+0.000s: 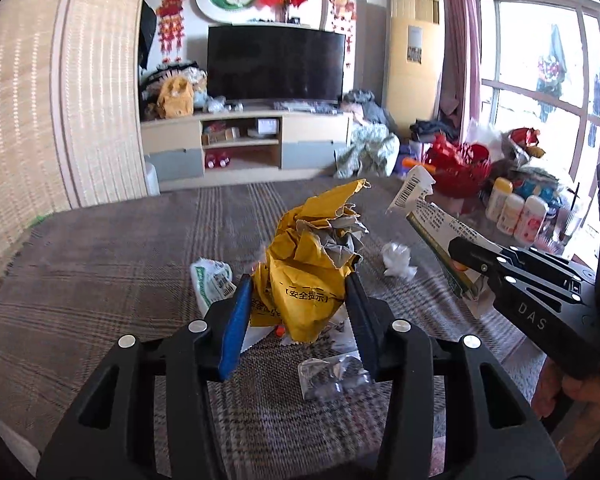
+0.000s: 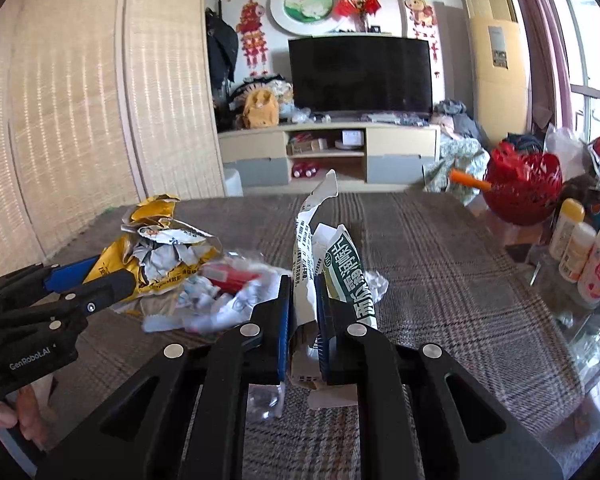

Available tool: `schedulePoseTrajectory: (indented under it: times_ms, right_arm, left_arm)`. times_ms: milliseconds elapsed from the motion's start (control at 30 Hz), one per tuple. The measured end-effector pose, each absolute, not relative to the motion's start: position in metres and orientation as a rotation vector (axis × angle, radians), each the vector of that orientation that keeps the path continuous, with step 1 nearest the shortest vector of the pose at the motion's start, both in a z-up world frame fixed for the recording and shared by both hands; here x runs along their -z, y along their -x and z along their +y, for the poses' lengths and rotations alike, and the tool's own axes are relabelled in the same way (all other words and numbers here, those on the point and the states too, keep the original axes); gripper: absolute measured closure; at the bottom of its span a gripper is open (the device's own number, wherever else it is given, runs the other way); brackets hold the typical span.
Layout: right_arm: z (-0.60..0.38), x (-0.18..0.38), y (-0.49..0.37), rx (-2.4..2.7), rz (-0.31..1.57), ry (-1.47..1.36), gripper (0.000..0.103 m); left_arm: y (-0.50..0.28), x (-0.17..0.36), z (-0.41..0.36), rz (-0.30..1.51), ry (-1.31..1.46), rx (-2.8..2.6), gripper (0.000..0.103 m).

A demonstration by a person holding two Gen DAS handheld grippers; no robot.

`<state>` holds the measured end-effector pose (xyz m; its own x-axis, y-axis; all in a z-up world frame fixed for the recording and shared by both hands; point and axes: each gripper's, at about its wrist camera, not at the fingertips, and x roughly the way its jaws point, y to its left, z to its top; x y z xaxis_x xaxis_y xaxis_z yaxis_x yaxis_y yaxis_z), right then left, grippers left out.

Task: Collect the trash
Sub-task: 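Grasp the yellow crumpled wrapper with the left tool while the right tool holds the paper strip, then carry both items down to the bin and open both tools to drop them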

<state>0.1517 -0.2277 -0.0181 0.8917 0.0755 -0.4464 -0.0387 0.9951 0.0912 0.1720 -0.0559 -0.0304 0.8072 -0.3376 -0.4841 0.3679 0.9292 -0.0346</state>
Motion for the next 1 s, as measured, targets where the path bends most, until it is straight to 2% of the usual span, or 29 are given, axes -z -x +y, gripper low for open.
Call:
schedulePoseTrajectory:
  times_ms: [200, 467, 733, 1000]
  right_arm:
    - [-0.221, 0.000, -0.106, -0.101, 0.425, -0.073, 0.090]
    - [-0.213, 0.009, -0.050, -0.167, 0.471, -0.080, 0.090]
    - [-0.203, 0.042, -0.007, -0.216, 0.571, -0.076, 0.090]
    - [-0.197, 0.095, 0.000, -0.274, 0.722, -0.140, 0.090]
  left_arm:
    - [-0.124, 0.012, -0.049, 0.471, -0.062, 0.345, 0.059]
    - [-0.067, 0.023, -0.036, 0.508, -0.023, 0.312, 0.058]
    - [-0.019, 0.057, -0.033, 0.580, -0.024, 0.309, 0.058]
    - [-0.007, 0.117, -0.042, 0.732, -0.061, 0.320, 0.058]
